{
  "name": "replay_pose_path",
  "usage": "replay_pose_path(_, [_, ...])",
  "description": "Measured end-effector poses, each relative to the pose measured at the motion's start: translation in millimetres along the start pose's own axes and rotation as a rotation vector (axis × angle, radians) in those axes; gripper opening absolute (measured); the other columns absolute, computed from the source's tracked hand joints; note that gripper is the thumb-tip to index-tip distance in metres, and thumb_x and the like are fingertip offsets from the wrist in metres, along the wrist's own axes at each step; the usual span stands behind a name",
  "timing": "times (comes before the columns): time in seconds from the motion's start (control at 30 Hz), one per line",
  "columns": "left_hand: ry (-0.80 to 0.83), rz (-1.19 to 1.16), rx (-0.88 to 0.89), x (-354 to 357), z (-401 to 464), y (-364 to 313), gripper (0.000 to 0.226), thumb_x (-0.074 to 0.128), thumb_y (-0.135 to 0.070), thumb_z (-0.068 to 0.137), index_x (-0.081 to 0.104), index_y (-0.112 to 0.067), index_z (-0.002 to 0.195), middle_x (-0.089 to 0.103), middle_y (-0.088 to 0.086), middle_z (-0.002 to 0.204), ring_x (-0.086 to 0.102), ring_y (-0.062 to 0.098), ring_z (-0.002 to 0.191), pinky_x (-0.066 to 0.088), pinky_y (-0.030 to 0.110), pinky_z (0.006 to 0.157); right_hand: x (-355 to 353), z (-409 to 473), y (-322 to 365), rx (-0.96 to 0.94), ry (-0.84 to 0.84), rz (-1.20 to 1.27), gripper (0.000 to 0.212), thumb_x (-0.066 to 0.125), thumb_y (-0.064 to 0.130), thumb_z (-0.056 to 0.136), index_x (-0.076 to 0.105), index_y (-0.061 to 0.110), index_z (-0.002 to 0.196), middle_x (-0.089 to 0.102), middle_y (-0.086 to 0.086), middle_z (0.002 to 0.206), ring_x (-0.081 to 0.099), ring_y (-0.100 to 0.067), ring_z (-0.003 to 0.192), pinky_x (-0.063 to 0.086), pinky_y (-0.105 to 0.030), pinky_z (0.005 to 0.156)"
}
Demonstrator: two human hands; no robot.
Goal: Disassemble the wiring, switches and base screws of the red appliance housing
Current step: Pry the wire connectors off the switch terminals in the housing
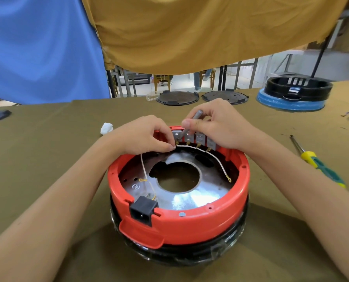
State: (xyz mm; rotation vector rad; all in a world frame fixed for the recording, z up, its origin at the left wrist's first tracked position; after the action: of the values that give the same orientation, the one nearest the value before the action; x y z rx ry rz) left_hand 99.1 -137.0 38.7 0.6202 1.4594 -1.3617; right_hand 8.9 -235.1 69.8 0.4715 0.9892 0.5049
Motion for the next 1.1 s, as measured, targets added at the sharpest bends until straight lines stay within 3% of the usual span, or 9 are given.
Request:
replay_pose_path(0.1, [0.007, 0.001, 0.003, 1, 0, 0, 0.007, 0.075, -0.026, 0.085, 0.077, -0.032, 0.085, 0.068, -0.017, 0.095, 0.063, 0.001, 0.092, 0.048, 0.036, 0.094, 0, 5, -9, 0.078, -0.007, 0.077, 0.020, 0.068, 0.028, 0.095, 0.076, 0.014, 0.082, 0.076, -0.003, 0.075, 0.070, -0.036, 0.079, 0.056, -0.048, 0.080])
replay_pose_path(0.3, [0.008, 0.010, -0.001, 1, 0, 0, 0.008, 0.075, -0.028, 0.084, 0.076, -0.036, 0.084, 0.066, -0.017, 0.098, 0.061, 0.000, 0.093, 0.048, 0.034, 0.094, 2, 9, -12, 0.132, 0.000, 0.114, 0.026, 0.066, 0.029, 0.096, 0.074, 0.009, 0.082, 0.075, -0.003, 0.071, 0.072, -0.023, 0.075, 0.057, -0.043, 0.082])
replay_pose_path(0.43, [0.012, 0.009, -0.003, 1, 0, 1, 0.009, 0.075, -0.029, 0.084, 0.076, -0.038, 0.083, 0.065, -0.014, 0.100, 0.061, 0.001, 0.093, 0.048, 0.037, 0.096, 2, 6, -12, 0.133, -0.024, 0.131, 0.023, 0.066, 0.029, 0.096, 0.073, 0.010, 0.083, 0.075, -0.006, 0.075, 0.071, -0.039, 0.079, 0.056, -0.055, 0.081])
replay_pose_path(0.6, [0.006, 0.023, -0.003, 0, 0, 0, 0.008, 0.074, -0.030, 0.084, 0.075, -0.038, 0.084, 0.065, -0.013, 0.101, 0.061, 0.002, 0.093, 0.048, 0.038, 0.095, 2, -1, 8, -0.046, -0.012, -0.085, 0.017, 0.069, 0.030, 0.093, 0.076, 0.019, 0.082, 0.070, -0.001, 0.068, 0.055, -0.009, 0.056, 0.048, -0.036, 0.063])
replay_pose_path(0.73, [0.000, 0.027, -0.005, 0, 0, 0, 0.007, 0.074, -0.030, 0.084, 0.076, -0.036, 0.084, 0.064, -0.015, 0.099, 0.061, 0.001, 0.092, 0.048, 0.037, 0.094, 6, 0, 14, -0.067, 0.028, -0.211, 0.019, 0.067, 0.036, 0.094, 0.076, 0.021, 0.088, 0.070, -0.003, 0.076, 0.058, -0.013, 0.065, 0.045, -0.036, 0.065])
replay_pose_path(0.87, [-0.005, 0.035, -0.009, 1, -1, 0, 0.009, 0.074, -0.030, 0.084, 0.074, -0.039, 0.081, 0.062, -0.015, 0.100, 0.060, 0.003, 0.093, 0.047, 0.036, 0.094, 9, 9, 10, 0.005, 0.041, -0.247, 0.025, 0.062, 0.042, 0.095, 0.071, 0.022, 0.083, 0.065, 0.007, 0.062, 0.052, -0.003, 0.053, 0.037, -0.030, 0.060])
replay_pose_path(0.97, [-0.009, 0.025, -0.006, 0, -2, -2, 0.012, 0.074, -0.029, 0.084, 0.072, -0.040, 0.079, 0.062, -0.014, 0.100, 0.060, 0.002, 0.091, 0.047, 0.035, 0.093, 9, 16, 5, 0.064, 0.024, -0.169, 0.029, 0.061, 0.041, 0.097, 0.069, 0.018, 0.079, 0.069, 0.008, 0.065, 0.060, -0.004, 0.058, 0.047, -0.030, 0.064])
replay_pose_path(1.03, [-0.006, 0.022, -0.006, 0, -2, -2, 0.011, 0.075, -0.029, 0.084, 0.073, -0.038, 0.080, 0.062, -0.014, 0.099, 0.060, 0.002, 0.091, 0.047, 0.036, 0.094, 8, 17, 1, 0.090, 0.010, -0.078, 0.030, 0.061, 0.037, 0.098, 0.070, 0.014, 0.080, 0.070, 0.006, 0.066, 0.059, -0.005, 0.056, 0.047, -0.022, 0.059])
replay_pose_path(1.1, [-0.001, 0.025, -0.002, 1, -1, -2, 0.009, 0.075, -0.028, 0.084, 0.074, -0.037, 0.081, 0.062, -0.014, 0.099, 0.060, 0.003, 0.091, 0.047, 0.037, 0.094, 8, 17, -3, 0.110, 0.005, -0.006, 0.030, 0.061, 0.034, 0.098, 0.071, 0.010, 0.082, 0.072, 0.001, 0.069, 0.061, -0.011, 0.058, 0.049, -0.026, 0.061])
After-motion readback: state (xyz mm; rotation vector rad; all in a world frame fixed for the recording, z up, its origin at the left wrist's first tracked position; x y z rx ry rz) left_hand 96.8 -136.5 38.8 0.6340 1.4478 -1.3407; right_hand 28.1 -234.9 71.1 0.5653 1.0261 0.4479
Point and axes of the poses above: each hand's wrist, its own z-axis towards the middle knuckle, its own x-axis out of the palm, y = z × x, the point moved 9 cm from there along z, towards the middle knuckle
